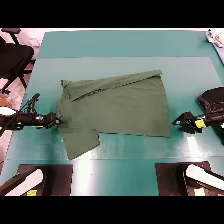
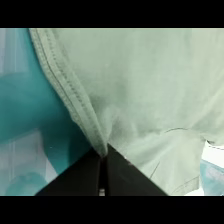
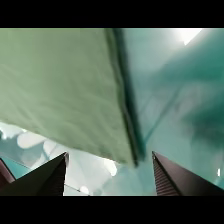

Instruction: Fold the shirts.

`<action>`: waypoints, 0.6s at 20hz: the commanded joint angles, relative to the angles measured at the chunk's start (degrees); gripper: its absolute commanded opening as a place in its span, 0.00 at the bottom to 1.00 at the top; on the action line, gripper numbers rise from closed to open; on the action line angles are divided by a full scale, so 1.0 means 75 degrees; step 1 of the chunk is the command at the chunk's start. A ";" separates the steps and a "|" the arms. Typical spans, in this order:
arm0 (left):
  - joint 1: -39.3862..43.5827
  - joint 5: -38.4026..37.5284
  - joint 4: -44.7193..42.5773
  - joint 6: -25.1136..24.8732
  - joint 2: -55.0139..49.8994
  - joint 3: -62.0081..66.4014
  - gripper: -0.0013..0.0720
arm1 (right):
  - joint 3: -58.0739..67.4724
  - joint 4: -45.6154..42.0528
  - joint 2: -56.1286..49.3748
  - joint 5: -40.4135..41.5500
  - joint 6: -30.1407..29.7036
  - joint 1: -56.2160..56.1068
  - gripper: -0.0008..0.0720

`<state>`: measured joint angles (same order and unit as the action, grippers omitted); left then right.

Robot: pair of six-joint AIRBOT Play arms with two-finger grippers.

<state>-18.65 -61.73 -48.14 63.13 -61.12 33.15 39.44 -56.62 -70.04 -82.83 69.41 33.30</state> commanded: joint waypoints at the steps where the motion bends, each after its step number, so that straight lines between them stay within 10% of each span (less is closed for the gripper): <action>1: 0.0003 -0.0047 0.0017 -0.0023 -0.0006 0.0055 0.06 | -0.0003 -0.0251 -0.0571 0.0070 0.0012 -0.0015 0.82; 12: 0.0003 -0.0125 0.0020 -0.0023 -0.0006 0.0052 0.06 | -0.0003 -0.0192 -0.0892 0.0720 -0.0055 -0.1227 0.76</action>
<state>-18.65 -62.33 -47.99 62.96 -61.12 33.50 39.51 -57.52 -76.42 -80.60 69.08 27.51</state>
